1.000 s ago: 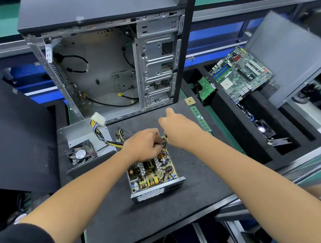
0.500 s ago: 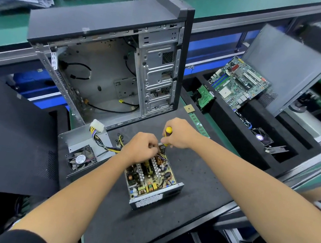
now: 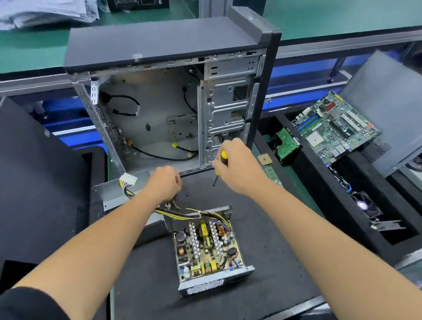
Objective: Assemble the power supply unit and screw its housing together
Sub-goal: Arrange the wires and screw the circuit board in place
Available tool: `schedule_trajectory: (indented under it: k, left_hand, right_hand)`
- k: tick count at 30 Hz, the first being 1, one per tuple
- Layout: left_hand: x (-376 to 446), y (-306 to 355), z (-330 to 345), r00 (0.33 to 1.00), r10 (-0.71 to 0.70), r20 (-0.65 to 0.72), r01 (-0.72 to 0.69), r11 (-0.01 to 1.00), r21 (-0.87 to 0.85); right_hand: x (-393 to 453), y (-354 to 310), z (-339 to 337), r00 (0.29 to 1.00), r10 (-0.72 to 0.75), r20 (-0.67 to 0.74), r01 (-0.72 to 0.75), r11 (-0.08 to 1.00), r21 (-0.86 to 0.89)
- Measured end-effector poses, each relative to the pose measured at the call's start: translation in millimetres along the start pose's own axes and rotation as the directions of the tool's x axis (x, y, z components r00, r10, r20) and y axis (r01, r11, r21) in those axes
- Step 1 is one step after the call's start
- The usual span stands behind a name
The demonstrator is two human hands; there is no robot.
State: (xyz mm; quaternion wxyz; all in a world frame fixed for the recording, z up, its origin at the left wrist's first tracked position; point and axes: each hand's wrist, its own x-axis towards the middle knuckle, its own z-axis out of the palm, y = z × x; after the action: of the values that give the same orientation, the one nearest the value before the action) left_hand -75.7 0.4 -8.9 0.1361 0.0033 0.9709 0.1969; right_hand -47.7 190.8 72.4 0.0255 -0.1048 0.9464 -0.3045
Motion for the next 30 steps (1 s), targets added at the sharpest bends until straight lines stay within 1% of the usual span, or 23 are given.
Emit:
schedule_trajectory:
  k: [3,6,10,13,19,22,26,30]
  left_hand:
    - [10.3,5.6,8.6,0.998,0.016,0.065,-0.021,0.998,0.066]
    - [22.9,15.8,14.5,0.992,0.017,0.125,-0.035,0.989,0.144]
    - [31.0,21.9,26.4,0.987,0.035,0.155,-0.076,0.961,0.266]
    - [33.3,22.9,33.2,0.986,0.021,0.168,-0.068,0.957,0.283]
    - [30.8,25.6,33.2,0.981,0.006,0.194,-0.057,0.965,0.257]
    - [28.7,24.9,32.7,0.983,0.013,0.182,-0.044,0.984,0.171]
    - [27.2,30.8,20.0,0.99,0.026,0.139,-0.015,0.997,-0.078]
    - [11.6,41.9,3.3,0.987,0.146,0.07,-0.127,0.967,-0.219]
  right_hand:
    - [2.9,7.1,13.4,0.999,0.0,0.042,-0.002,1.0,0.028]
    - [6.4,13.4,18.9,0.999,0.003,0.041,-0.004,0.999,0.035]
    - [10.4,18.4,18.0,0.999,0.006,0.036,-0.008,0.999,0.052]
    - [11.3,21.8,15.0,0.999,0.002,0.032,-0.004,0.998,0.059]
    - [8.1,25.9,12.0,0.999,0.015,0.042,-0.018,0.998,0.056]
    - [4.4,26.0,9.4,0.999,0.036,0.021,-0.038,0.996,0.079]
    - [1.0,22.3,2.0,0.996,0.075,-0.039,-0.067,0.984,0.165]
    - [-2.6,16.0,-7.6,0.985,0.102,-0.139,-0.07,0.974,0.217]
